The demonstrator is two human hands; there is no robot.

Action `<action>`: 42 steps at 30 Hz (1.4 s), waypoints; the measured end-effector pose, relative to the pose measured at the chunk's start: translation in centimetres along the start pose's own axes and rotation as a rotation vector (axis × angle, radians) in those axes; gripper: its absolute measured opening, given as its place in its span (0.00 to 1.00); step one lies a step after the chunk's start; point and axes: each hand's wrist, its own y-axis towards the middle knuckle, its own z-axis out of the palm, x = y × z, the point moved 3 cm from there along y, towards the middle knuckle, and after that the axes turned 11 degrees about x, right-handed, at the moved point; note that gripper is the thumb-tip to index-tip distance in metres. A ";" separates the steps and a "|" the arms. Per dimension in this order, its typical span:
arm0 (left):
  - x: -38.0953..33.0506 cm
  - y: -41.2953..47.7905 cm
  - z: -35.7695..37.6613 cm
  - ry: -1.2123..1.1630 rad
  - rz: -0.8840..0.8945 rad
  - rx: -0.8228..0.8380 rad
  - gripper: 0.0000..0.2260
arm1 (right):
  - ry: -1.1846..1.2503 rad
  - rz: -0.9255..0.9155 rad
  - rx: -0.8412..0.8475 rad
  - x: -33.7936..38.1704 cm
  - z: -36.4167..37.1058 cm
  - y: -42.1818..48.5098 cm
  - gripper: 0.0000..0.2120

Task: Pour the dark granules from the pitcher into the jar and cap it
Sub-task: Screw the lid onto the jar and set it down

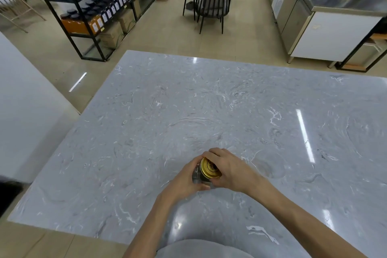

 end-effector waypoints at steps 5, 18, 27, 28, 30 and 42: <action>-0.1 -0.2 -0.1 0.007 0.002 0.002 0.41 | 0.002 0.008 -0.017 0.1 0.2 0.0 0.34; -0.2 -0.4 -0.1 0.001 0.063 -0.014 0.40 | 0.044 0.070 -0.035 -0.2 0.1 -0.3 0.31; -0.1 -0.3 0.0 -0.012 0.037 0.000 0.42 | 0.050 0.153 -0.011 -0.2 0.4 0.1 0.32; -0.1 -0.3 -0.1 -0.003 0.037 0.001 0.41 | 0.040 0.186 -0.025 -0.1 0.7 0.1 0.33; -0.1 -0.3 -0.2 0.007 0.040 0.005 0.40 | 0.012 0.253 -0.062 0.0 0.9 0.0 0.35; -1.0 -0.5 0.1 -0.030 0.045 0.001 0.38 | 0.028 0.160 -0.127 -0.3 1.3 -1.0 0.41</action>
